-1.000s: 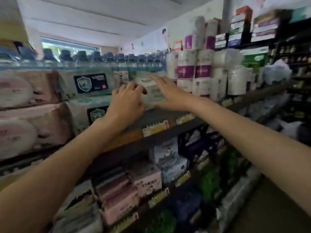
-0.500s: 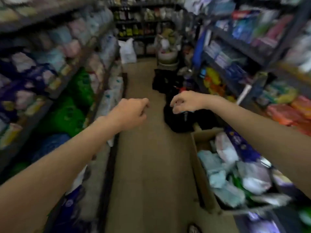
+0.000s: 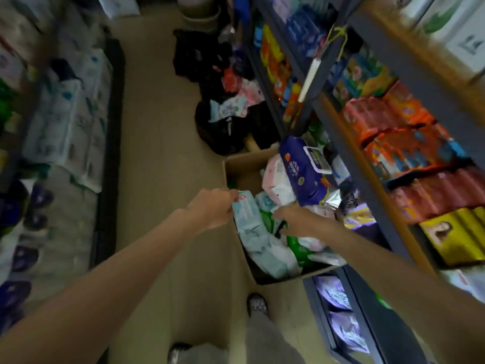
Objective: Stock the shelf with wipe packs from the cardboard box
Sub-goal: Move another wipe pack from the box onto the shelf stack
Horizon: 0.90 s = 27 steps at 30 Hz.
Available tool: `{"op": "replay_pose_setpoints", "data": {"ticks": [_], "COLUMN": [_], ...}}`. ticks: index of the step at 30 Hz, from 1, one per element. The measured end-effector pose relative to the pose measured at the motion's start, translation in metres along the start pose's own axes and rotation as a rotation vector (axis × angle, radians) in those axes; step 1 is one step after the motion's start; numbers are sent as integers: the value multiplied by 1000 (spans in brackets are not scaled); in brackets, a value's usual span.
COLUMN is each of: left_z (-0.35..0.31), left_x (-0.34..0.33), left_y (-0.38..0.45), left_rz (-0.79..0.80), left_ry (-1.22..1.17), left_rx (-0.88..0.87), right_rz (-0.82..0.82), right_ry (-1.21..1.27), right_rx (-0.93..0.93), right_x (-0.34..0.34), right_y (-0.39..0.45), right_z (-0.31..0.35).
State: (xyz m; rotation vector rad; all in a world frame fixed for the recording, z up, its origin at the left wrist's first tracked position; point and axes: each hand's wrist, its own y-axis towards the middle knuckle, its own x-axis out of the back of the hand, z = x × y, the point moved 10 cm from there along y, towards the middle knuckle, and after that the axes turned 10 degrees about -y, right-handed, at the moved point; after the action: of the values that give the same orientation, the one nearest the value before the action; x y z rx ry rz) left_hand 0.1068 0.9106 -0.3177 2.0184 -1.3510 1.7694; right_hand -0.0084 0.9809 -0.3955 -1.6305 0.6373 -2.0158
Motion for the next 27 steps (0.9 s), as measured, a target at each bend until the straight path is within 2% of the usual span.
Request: {"op": "replay_pose_setpoints", "data": {"ticks": [3,7,12,15,21,24,27], "left_z": [9,39,66,72,76,84,101], "left_x": [-22,-36,-44,-46,-26,-1,20], "left_y": [9,8,-3,-5,-8,-22,-53], "left_rz": [41,20,-3,-12,-30,-116,-187], "left_ry": [-104,-99,-200,-181,-122,-121,-211], "left_rx": [89,237,354,358,289,271,257], "right_rz": [22,104,-46,-24,-176,-239,-334], "right_ry": [62,-86,-357,-312,-122,-108,10], "right_rx": [105,177,112,85,98,218,413], "right_x": [-30,-71,-76,-66,63,128,189], "right_y": [39,71,85,87,87,69,34], "right_z": [10,34,61,55,56,106,185]}}
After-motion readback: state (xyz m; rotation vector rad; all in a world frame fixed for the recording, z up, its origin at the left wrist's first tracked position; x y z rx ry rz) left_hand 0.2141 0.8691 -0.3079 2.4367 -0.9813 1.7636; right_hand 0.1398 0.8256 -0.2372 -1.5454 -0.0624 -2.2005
